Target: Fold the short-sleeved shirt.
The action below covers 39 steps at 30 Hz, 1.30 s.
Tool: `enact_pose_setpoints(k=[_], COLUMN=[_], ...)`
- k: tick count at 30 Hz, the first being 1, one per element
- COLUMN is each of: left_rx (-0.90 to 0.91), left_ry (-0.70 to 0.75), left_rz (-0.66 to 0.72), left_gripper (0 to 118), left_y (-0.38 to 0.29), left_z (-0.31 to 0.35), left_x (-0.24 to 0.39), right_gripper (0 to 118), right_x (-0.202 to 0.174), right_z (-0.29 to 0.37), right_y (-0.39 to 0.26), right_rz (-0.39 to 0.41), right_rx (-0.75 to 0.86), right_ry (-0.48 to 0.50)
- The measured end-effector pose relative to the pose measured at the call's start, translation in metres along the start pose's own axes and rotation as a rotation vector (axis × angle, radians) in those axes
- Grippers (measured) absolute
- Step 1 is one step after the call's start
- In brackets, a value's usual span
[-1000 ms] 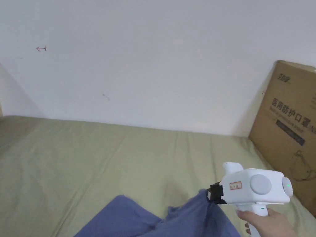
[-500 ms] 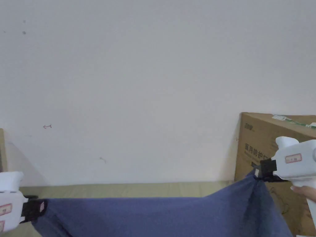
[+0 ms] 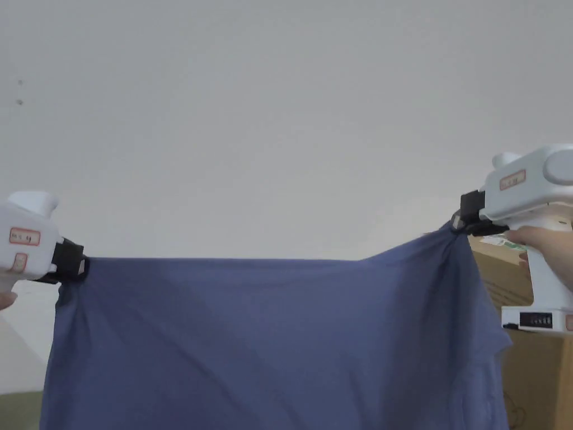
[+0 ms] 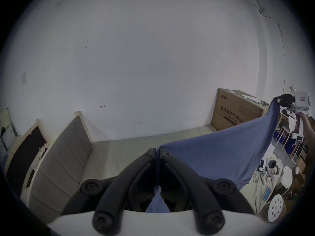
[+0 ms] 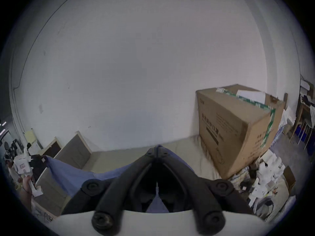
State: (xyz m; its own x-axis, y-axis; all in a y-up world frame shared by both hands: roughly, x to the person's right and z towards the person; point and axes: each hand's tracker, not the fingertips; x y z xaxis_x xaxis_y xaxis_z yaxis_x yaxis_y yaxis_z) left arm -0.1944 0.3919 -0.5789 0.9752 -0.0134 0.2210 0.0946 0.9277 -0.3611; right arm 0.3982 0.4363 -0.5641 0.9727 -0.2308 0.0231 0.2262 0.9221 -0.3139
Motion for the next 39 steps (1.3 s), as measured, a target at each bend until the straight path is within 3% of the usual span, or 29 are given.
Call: enact_pose_setpoints(k=[7, 10, 12, 19, 23, 30, 39], left_rx=[0.046, 0.085, 0.117, 0.164, 0.116, -0.195, -0.463], left_ry=[0.019, 0.054, 0.071, 0.114, 0.132, 0.072, -0.025], left_rz=[0.086, 0.094, 0.115, 0.142, 0.103, 0.081, 0.160], left_gripper=[3, 3, 3, 3, 3, 3, 3], left_y=[0.039, 0.053, 0.061, 0.059, 0.031, -0.096, -0.253], left_z=[-0.061, -0.084, -0.098, -0.142, -0.173, -0.220, -0.177], left_x=[-0.026, -0.034, -0.041, -0.054, -0.055, -0.038, -0.033], right_gripper=[1, 1, 1, 1, 1, 1, 1], right_x=[-0.028, -0.031, -0.038, -0.060, -0.051, -0.002, 0.049], right_z=[-0.073, -0.100, -0.114, -0.153, -0.191, -0.245, -0.185], right_y=[0.052, 0.068, 0.077, 0.076, 0.033, -0.110, -0.283], right_rz=[0.046, -0.030, -0.028, 0.044, 0.052, 0.046, 0.058], right_rx=[0.072, 0.107, 0.131, 0.197, 0.167, -0.187, -0.503], right_ry=[-0.020, 0.008, 0.002, -0.018, -0.050, -0.111, -0.067])
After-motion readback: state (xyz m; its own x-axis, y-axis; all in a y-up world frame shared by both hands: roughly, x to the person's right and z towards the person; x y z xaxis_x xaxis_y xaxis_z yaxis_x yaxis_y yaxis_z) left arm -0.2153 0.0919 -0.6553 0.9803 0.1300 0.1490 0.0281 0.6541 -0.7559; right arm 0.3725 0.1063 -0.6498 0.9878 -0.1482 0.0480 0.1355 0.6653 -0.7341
